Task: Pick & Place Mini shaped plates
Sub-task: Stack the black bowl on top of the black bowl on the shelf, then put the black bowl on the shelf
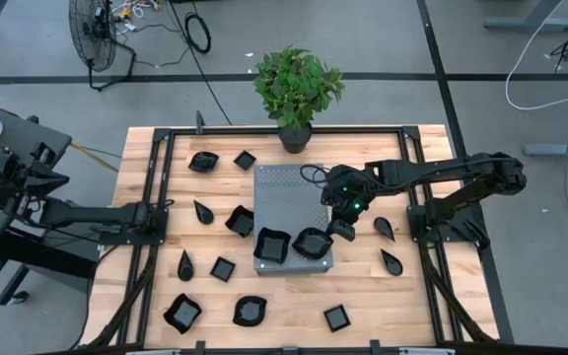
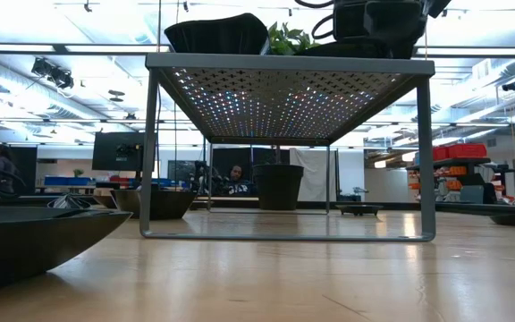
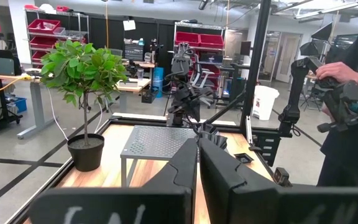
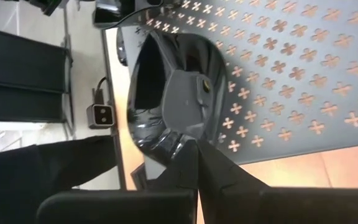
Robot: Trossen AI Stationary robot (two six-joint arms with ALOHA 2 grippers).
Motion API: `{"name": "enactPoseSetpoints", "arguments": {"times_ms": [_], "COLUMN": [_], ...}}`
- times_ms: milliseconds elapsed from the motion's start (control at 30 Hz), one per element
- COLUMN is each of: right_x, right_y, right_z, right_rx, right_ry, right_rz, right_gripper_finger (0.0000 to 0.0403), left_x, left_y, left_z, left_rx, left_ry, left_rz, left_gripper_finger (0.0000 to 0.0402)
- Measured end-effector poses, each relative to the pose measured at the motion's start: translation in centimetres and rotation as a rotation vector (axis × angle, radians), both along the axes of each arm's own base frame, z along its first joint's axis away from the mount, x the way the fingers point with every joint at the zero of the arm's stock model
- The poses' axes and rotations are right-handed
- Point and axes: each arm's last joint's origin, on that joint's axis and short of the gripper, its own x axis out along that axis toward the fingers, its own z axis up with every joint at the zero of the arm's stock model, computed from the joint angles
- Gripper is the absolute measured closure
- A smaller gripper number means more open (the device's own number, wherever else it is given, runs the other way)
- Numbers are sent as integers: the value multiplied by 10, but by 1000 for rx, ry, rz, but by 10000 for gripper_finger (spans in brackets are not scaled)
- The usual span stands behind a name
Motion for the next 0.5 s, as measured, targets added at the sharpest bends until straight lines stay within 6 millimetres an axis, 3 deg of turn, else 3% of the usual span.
{"name": "enactPoseSetpoints", "arguments": {"times_ms": [500], "right_x": [-8], "right_y": [-13], "right_z": [10], "right_rx": [-51], "right_ry": [-33], "right_rz": [-79], "right_gripper_finger": [403], "left_x": [0], "left_y": [0], "left_z": [0], "left_rx": [0], "left_ry": [0], "left_rz": [0], "left_gripper_finger": [378]}}
